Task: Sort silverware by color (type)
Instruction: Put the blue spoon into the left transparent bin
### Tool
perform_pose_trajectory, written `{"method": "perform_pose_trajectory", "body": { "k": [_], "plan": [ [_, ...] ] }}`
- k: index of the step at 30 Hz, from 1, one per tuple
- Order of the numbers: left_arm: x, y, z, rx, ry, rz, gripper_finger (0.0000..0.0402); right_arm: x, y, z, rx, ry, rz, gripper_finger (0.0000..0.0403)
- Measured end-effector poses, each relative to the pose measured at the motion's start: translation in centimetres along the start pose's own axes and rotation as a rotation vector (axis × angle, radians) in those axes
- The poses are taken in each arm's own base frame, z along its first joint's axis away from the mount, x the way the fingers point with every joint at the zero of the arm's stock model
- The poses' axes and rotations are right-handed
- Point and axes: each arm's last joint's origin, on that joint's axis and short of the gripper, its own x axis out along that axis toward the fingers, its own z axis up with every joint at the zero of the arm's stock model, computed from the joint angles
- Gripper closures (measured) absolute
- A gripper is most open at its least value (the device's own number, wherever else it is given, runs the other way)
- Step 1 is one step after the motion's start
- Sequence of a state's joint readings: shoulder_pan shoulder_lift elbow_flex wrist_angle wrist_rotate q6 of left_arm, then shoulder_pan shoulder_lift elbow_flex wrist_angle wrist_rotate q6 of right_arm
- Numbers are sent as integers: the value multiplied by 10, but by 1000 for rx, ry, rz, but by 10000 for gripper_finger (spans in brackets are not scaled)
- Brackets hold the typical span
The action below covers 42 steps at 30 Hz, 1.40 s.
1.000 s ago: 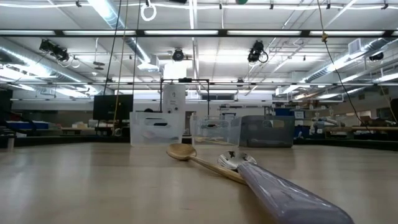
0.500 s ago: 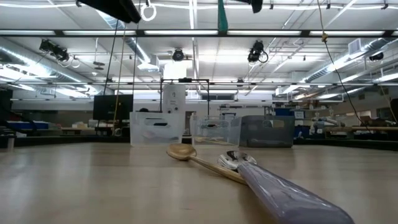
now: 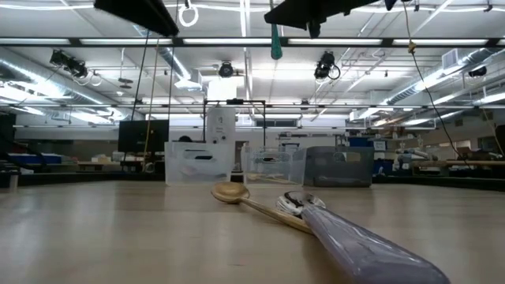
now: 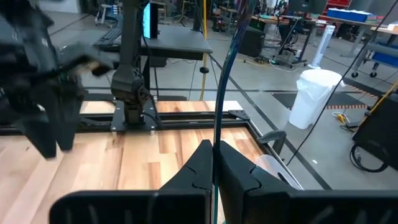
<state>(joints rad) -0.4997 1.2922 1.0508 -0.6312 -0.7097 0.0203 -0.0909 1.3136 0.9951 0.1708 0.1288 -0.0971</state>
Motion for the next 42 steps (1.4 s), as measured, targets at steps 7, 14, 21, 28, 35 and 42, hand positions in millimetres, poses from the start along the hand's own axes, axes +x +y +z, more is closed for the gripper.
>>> {"method": "perform_pose_trajectory", "body": {
  "k": [7,14,21,28,35,42],
  "plan": [
    [16,-5,-20,-27,-32,30,292,6,-14,14,3,19,19,386],
    [17,-4,-30,-115,-146,56,292,19,-22,31,-4,57,13,386],
    [15,-3,-45,-183,-216,71,292,38,-30,37,-18,70,-5,386],
    [13,-4,-62,-241,-300,70,292,64,-39,40,-13,101,33,386],
    [10,-4,-73,-268,-294,57,292,94,-50,40,-8,116,19,386],
    [11,-5,-76,-290,-262,43,292,118,-64,33,-1,137,9,386]
  ]
}}
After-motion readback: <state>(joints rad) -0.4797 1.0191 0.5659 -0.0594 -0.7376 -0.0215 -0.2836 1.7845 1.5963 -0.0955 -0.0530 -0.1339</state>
